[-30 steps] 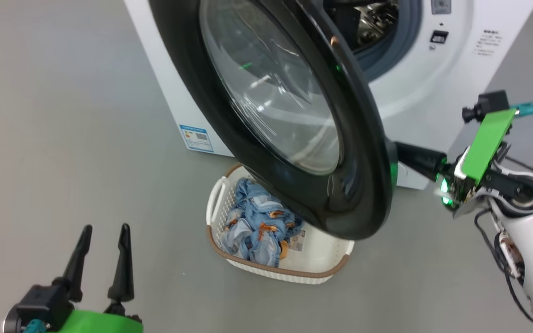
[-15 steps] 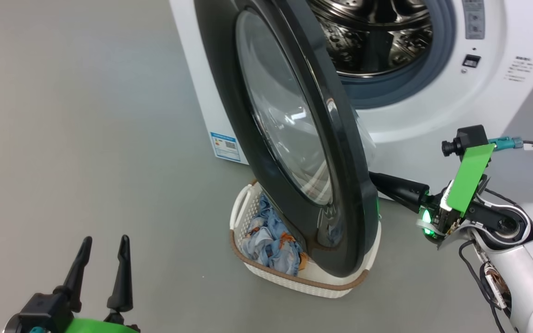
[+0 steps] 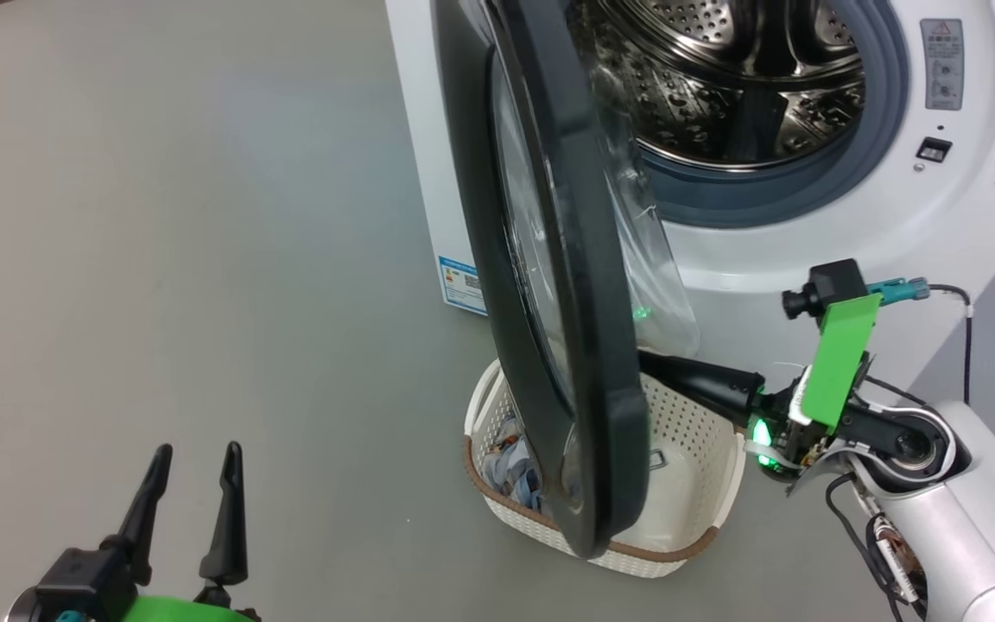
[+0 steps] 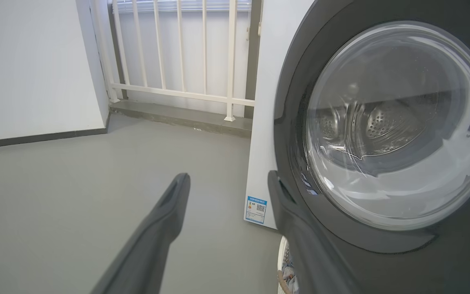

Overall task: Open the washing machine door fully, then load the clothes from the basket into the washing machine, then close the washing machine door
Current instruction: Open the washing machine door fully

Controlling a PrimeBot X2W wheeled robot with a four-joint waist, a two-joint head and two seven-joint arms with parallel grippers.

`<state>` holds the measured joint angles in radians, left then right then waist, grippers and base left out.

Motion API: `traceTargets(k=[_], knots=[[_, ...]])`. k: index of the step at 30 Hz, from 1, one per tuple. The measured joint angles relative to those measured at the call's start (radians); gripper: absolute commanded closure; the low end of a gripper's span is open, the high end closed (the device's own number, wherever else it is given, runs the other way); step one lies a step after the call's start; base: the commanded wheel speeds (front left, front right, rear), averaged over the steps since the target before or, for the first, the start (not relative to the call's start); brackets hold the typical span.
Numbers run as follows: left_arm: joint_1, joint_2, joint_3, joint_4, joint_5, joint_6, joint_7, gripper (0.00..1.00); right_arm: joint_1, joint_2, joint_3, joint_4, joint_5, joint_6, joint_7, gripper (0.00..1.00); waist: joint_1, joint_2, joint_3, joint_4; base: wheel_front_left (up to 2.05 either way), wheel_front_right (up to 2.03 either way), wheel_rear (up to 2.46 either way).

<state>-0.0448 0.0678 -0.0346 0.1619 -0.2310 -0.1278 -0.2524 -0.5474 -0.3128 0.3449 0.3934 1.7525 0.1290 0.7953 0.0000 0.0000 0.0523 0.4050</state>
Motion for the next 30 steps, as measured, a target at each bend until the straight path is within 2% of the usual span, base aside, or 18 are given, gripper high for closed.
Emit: traceTargets(k=[16, 30], knots=[[0.000, 0.001, 0.000, 0.002, 0.000, 0.000, 0.000, 0.00, 0.016, 0.027, 0.028, -0.012, -0.012, 0.000, 0.013, 1.00, 0.0000, 0.0000, -0.010, 0.019, 0.00, 0.00, 0.00], [0.002, 0.000, 0.002, 0.002, 0.002, 0.000, 0.000, 0.00, 0.016, 0.030, 0.024, -0.024, -0.026, 0.000, 0.004, 0.98, 0.0000, 0.0000, -0.020, -0.010, 0.00, 0.00, 0.00]])
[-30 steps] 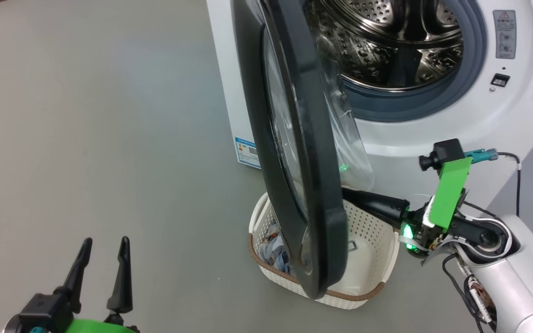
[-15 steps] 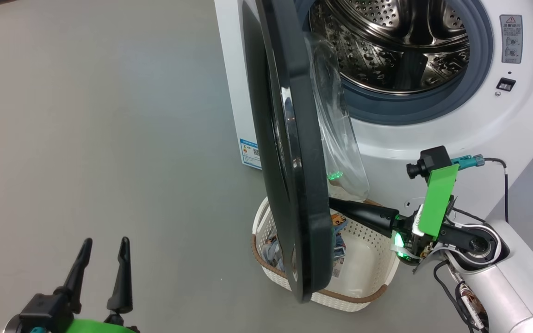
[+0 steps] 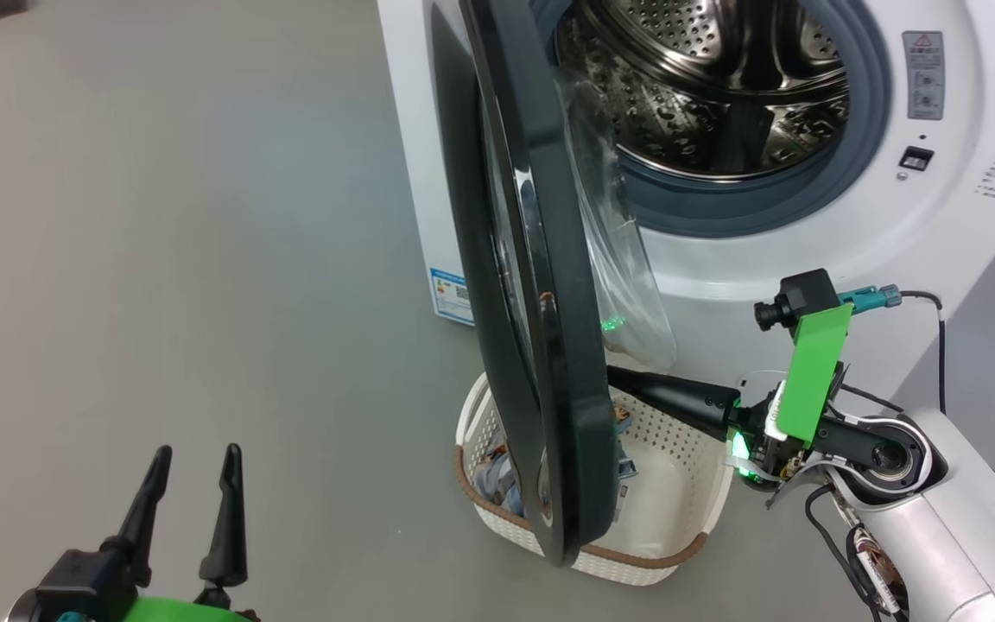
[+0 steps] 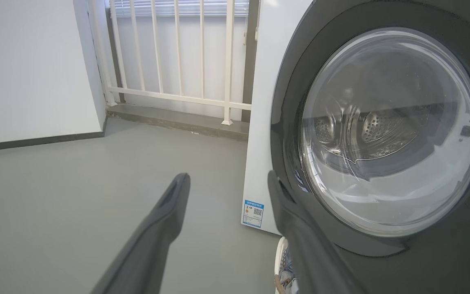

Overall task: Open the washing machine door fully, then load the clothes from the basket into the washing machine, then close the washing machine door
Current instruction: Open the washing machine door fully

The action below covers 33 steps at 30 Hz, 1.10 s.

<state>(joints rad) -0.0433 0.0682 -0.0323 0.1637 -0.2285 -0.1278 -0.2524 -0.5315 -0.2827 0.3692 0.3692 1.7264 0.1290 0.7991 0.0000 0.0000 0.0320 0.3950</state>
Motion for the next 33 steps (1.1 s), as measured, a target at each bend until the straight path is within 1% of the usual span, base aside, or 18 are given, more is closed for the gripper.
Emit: traceTargets(k=[1, 2, 3, 4, 5, 9, 13, 24, 33], knots=[[0.001, 0.000, 0.000, 0.000, 0.000, 0.000, 0.000, 0.00, 0.000, 0.000, -0.001, -0.004, 0.000, 0.000, -0.001, 0.84, 0.0000, 0.0000, -0.002, -0.005, 0.00, 0.00, 0.00], [0.002, 0.000, 0.000, 0.000, 0.000, 0.000, 0.000, 0.00, 0.000, 0.000, -0.004, -0.007, -0.001, 0.000, -0.004, 0.67, 0.0000, 0.0000, -0.004, -0.010, 0.00, 0.00, 0.00], [0.004, 0.000, 0.000, 0.000, 0.000, 0.000, 0.000, 0.00, 0.000, 0.000, -0.007, -0.012, -0.002, 0.000, -0.011, 0.53, 0.0000, 0.0000, -0.006, -0.016, 0.00, 0.00, 0.00], [0.006, 0.000, 0.000, 0.000, 0.000, 0.000, 0.000, 0.00, 0.000, 0.000, -0.011, -0.017, -0.005, 0.000, -0.014, 0.25, 0.0000, 0.0000, -0.009, -0.022, 0.00, 0.00, 0.00], [0.011, 0.000, 0.000, 0.001, 0.000, 0.000, 0.000, 0.00, 0.000, 0.000, -0.016, -0.023, -0.009, 0.000, -0.018, 0.00, 0.0000, 0.0000, -0.010, -0.029, 0.00, 0.00, 0.00], [0.021, 0.001, -0.001, 0.004, 0.000, 0.000, 0.000, 0.00, 0.003, -0.001, -0.029, -0.052, -0.037, 0.000, -0.042, 0.00, 0.0000, 0.0000, -0.018, -0.061, 0.00, 0.00, 0.00], [0.021, 0.000, -0.001, 0.004, 0.000, 0.000, 0.000, 0.00, 0.027, -0.009, -0.033, -0.081, -0.081, 0.000, -0.097, 0.00, 0.0000, 0.0000, -0.024, -0.098, 0.00, 0.00, 0.00], [0.022, -0.003, 0.005, 0.004, 0.000, 0.000, 0.000, 0.00, 0.098, -0.046, -0.062, -0.231, -0.255, 0.000, -0.294, 0.00, 0.0000, 0.0000, -0.036, -0.208, 0.00, 0.00, 0.00], [0.023, -0.006, 0.008, 0.002, 0.000, 0.000, 0.000, 0.00, 0.168, -0.105, -0.080, -0.302, -0.382, 0.000, -0.488, 0.00, 0.0000, 0.0000, -0.039, -0.284, 0.00, 0.00, 0.00]])
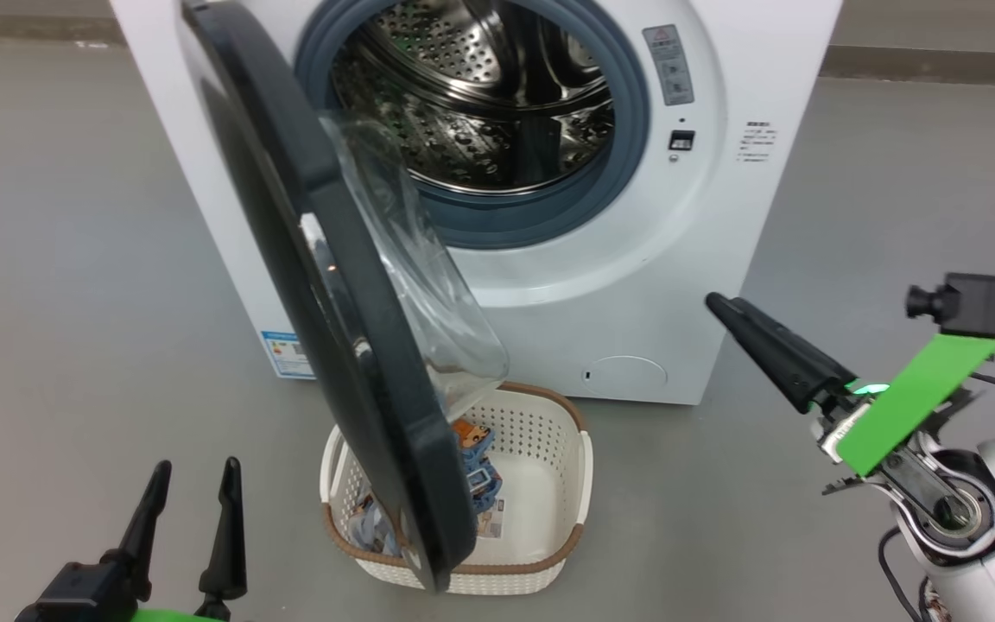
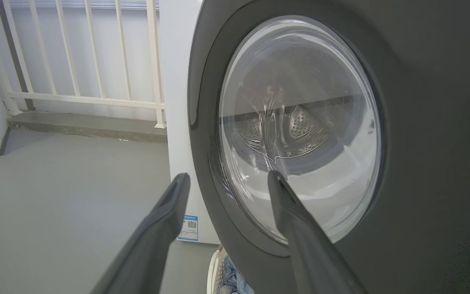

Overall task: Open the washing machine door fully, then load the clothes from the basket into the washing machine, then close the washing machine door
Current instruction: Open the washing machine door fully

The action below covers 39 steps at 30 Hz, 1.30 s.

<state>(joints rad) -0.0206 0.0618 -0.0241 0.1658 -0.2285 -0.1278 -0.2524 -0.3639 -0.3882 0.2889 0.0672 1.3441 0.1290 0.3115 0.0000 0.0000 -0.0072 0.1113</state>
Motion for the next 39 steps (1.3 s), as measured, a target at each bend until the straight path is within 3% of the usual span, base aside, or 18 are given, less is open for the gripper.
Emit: traceTargets(k=[13, 21, 27, 33, 39], knots=[[0.015, 0.000, 0.012, -0.006, 0.000, 0.000, 0.000, 0.00, 0.119, -0.080, 0.031, -0.046, -0.192, 0.000, -0.325, 0.00, 0.0000, 0.0000, -0.008, -0.042, 0.00, 0.00, 0.00], [0.037, 0.000, 0.019, -0.019, 0.000, 0.000, 0.000, 0.00, 0.196, -0.105, 0.039, 0.036, -0.294, 0.000, -0.518, 0.00, 0.0000, 0.0000, -0.017, -0.066, 0.00, 0.00, 0.00], [0.038, -0.002, 0.020, -0.027, 0.007, 0.000, 0.000, 0.00, 0.226, -0.088, -0.040, 0.111, -0.442, 0.000, -0.560, 0.00, 0.0000, 0.0000, -0.022, -0.076, 0.00, 0.00, 0.00], [0.041, -0.003, 0.021, -0.034, 0.007, 0.000, 0.000, 0.00, 0.266, -0.017, -0.145, 0.124, -0.653, 0.000, -0.561, 0.00, 0.0001, 0.0000, -0.020, -0.077, 0.00, 0.00, 0.00], [0.041, -0.004, 0.022, -0.034, 0.007, 0.000, 0.000, 0.00, 0.303, 0.030, -0.177, 0.138, -0.737, 0.000, -0.561, 0.00, 0.0000, 0.0000, -0.015, -0.074, 0.00, 0.00, 0.00]])
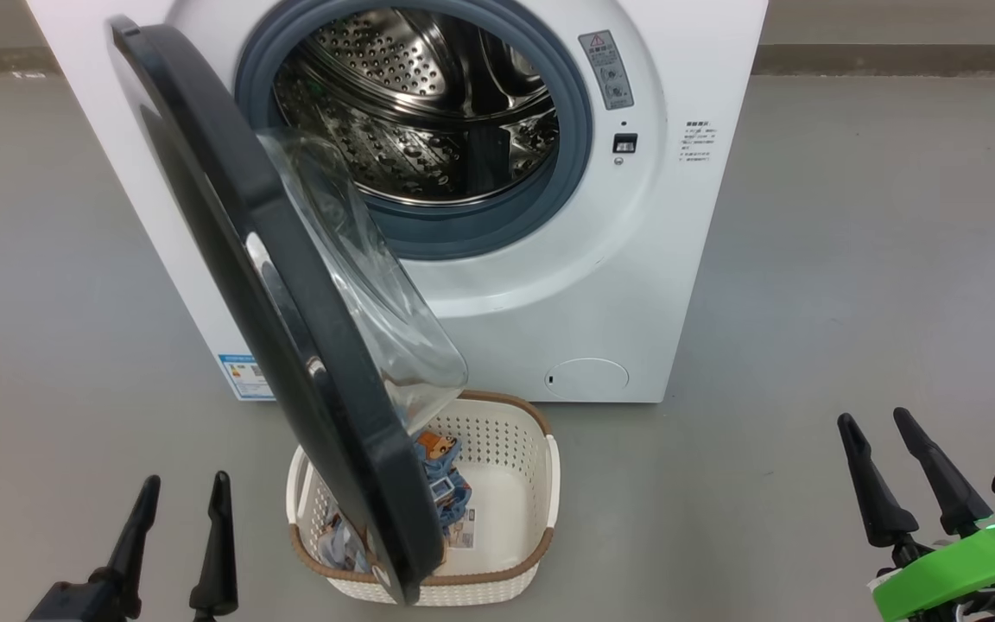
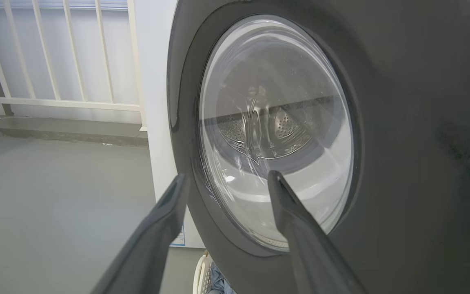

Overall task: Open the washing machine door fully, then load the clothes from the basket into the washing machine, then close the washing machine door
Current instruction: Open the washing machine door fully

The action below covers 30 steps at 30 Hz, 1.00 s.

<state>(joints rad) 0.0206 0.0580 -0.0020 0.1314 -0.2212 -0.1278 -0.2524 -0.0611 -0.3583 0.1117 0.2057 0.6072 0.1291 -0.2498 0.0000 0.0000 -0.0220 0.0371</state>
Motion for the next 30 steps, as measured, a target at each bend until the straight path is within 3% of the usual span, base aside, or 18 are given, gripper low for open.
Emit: traceTargets(k=[8, 30], knots=[[0.000, -0.002, 0.001, 0.000, 0.000, 0.000, 0.000, 0.00, 0.000, 0.018, -0.027, 0.000, -0.050, 0.000, 0.000, 0.00, 0.0000, 0.0000, 0.007, 0.002, 0.00, 0.00, 0.00], [-0.001, -0.002, 0.000, 0.000, 0.000, 0.000, 0.000, 0.00, 0.001, 0.030, -0.025, 0.003, -0.053, 0.000, 0.000, 0.00, 0.0000, 0.0000, 0.015, 0.002, 0.00, 0.00, 0.00]])
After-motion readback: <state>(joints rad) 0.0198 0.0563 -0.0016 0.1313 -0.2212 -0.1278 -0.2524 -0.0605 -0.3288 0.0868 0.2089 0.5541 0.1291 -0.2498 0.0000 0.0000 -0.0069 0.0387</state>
